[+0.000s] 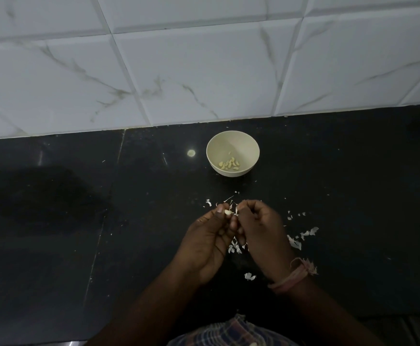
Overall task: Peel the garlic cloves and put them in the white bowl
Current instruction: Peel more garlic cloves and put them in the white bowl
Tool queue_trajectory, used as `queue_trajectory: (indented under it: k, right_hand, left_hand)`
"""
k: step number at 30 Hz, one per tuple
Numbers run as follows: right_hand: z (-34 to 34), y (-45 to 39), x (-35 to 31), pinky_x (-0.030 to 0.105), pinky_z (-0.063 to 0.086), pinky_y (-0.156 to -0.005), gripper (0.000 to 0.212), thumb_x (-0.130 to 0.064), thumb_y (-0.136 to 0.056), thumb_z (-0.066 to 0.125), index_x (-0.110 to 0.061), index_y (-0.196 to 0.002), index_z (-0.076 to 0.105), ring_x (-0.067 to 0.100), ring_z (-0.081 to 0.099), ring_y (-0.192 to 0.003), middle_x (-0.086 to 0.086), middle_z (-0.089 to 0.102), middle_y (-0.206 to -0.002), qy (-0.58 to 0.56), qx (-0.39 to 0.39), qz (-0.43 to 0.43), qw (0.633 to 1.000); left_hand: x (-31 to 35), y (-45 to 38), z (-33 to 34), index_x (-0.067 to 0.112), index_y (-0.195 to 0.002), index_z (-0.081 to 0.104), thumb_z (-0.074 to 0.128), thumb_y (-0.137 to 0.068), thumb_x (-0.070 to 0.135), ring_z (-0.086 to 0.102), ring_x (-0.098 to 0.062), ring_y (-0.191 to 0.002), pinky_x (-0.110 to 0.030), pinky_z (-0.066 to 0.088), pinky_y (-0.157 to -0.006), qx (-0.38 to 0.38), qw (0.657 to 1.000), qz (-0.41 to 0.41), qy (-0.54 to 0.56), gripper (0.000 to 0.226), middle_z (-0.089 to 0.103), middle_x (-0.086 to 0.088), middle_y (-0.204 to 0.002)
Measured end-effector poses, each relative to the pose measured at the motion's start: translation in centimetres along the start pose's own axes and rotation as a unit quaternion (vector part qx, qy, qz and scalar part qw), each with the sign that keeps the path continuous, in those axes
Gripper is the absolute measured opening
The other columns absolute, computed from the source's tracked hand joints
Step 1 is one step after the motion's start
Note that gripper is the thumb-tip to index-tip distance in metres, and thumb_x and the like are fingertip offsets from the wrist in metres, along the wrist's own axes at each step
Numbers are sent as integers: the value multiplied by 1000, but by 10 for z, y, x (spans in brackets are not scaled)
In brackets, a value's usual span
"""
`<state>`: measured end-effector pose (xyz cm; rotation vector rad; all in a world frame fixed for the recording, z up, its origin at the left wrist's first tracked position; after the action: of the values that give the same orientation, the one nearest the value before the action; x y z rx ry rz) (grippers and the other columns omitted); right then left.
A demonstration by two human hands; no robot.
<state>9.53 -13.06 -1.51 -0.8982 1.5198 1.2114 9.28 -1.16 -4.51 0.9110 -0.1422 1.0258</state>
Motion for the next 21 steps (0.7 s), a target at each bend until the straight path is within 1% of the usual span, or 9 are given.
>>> queue_trajectory:
  k: [4, 6, 8, 11, 14, 15, 17, 19, 21]
  right_hand:
    - [-13, -1, 11, 34, 39, -53, 26, -32, -94, 48, -10, -82, 55, 22, 47, -59, 7, 50, -65, -13, 38, 29, 999]
    - [-18, 0, 7, 38, 36, -57, 29, -33, -91, 44, -13, -70, 46, 21, 42, -59, 6, 43, -63, 24, 48, 11, 998]
    - [-22, 1, 2, 38, 38, -58, 39, -32, -102, 45, -17, -67, 45, 13, 43, -56, -1, 43, -59, 73, 58, -4, 996]
    - [-22, 1, -4, 28, 40, -57, 36, -38, -104, 49, -18, -74, 50, 0, 46, -53, -7, 49, -62, 156, 51, -36, 986]
    - [-22, 2, -6, 22, 48, -71, 5, -21, -101, 57, -24, -98, 60, -6, 58, -80, -11, 62, -90, 197, 39, -81, 976]
    - [-23, 3, -9, 18, 48, -77, 15, -13, -99, 58, -26, -104, 63, -6, 59, -90, -14, 63, -99, 216, 46, -101, 970]
    - [-30, 7, -18, 9, 46, -79, 25, -3, -94, 60, -25, -100, 68, -5, 61, -96, -17, 65, -100, 228, 79, -135, 961]
    - [-33, 7, -24, 11, 50, -78, 22, -6, -92, 64, -27, -98, 71, -6, 63, -92, -18, 68, -95, 212, 95, -132, 964]
    - [-32, 4, -23, 24, 56, -83, 22, -12, -93, 66, -31, -104, 72, -6, 65, -93, -20, 71, -98, 190, 84, -122, 971]
  left_hand:
    - [-2, 5, 3, 2, -101, 68, 61, -89, 12, 72, -19, -80, -24, 62, -70, -11, 1000, -15, 3, 17, 70, -8, -86]
    - [-1, 7, 6, 2, -102, 68, 60, -91, 10, 73, -20, -83, -25, 62, -70, -22, 1000, -15, -3, 16, 70, -9, -91]
    - [1, 7, 10, 3, -102, 68, 61, -88, 10, 73, -19, -84, -24, 61, -71, -34, 999, -7, -2, 17, 69, -10, -93]
    - [5, 7, 12, 2, -100, 71, 62, -86, 8, 72, -18, -86, -22, 61, -73, -45, 999, 9, -1, 18, 69, -12, -94]
    - [8, 7, 13, 2, -96, 73, 62, -84, 5, 73, -20, -87, -24, 62, -76, -50, 999, 16, 2, 17, 71, -13, -94]
    - [9, 8, 13, 2, -98, 72, 62, -85, 4, 73, -20, -86, -25, 62, -76, -51, 999, 19, -1, 17, 71, -13, -94]
    - [11, 8, 12, 2, -104, 69, 62, -85, 4, 74, -21, -86, -27, 62, -73, -50, 998, 30, -8, 21, 72, -14, -94]
    - [15, 8, 12, 2, -108, 66, 64, -83, 3, 74, -22, -85, -28, 62, -73, -44, 998, 44, -7, 25, 74, -15, -95]
    - [18, 8, 12, 3, -107, 66, 65, -80, 3, 74, -23, -84, -29, 63, -74, -37, 998, 56, -10, 27, 75, -15, -96]
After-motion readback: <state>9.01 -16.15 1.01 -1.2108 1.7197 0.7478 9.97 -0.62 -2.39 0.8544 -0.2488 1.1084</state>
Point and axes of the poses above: each hand's wrist, its own y-axis away from the middle knuckle, its own z-axis out of the palm, x = y × z, the point moved 10 cm from there along -y, towards the middle knuckle
